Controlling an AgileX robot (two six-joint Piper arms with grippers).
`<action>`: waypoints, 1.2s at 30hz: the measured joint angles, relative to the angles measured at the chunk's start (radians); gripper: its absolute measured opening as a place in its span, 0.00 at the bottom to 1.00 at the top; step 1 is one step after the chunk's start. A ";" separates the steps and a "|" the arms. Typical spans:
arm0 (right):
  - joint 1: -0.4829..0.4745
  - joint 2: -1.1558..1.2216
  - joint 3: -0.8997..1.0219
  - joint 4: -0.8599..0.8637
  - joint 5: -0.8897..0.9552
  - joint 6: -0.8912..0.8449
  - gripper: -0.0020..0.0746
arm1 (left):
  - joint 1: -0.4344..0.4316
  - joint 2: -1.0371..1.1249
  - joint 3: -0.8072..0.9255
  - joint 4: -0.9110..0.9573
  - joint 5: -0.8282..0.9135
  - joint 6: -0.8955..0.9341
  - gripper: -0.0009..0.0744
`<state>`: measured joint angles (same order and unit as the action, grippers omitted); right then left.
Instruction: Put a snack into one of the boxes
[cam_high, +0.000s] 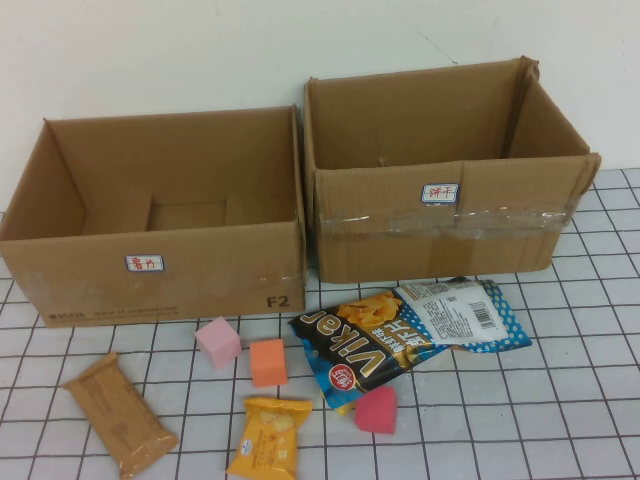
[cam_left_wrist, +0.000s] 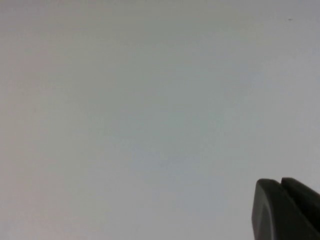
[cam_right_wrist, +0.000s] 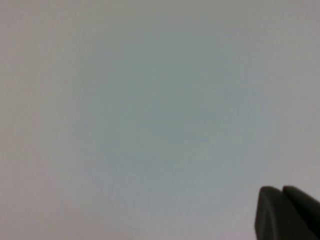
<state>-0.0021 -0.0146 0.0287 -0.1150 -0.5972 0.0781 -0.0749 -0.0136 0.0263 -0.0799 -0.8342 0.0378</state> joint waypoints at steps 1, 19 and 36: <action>0.000 0.000 0.000 0.003 0.006 -0.010 0.03 | 0.000 -0.002 0.000 0.000 0.007 0.000 0.01; 0.000 0.277 -0.296 0.053 0.881 -0.236 0.02 | 0.000 0.323 -0.496 -0.003 1.349 -0.013 0.01; 0.000 0.853 -0.424 0.633 1.051 -0.685 0.03 | 0.000 0.902 -0.537 -0.315 1.357 -0.061 0.02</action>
<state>-0.0021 0.8388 -0.3957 0.5184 0.4543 -0.6068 -0.0749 0.8880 -0.5109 -0.3954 0.5233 -0.0235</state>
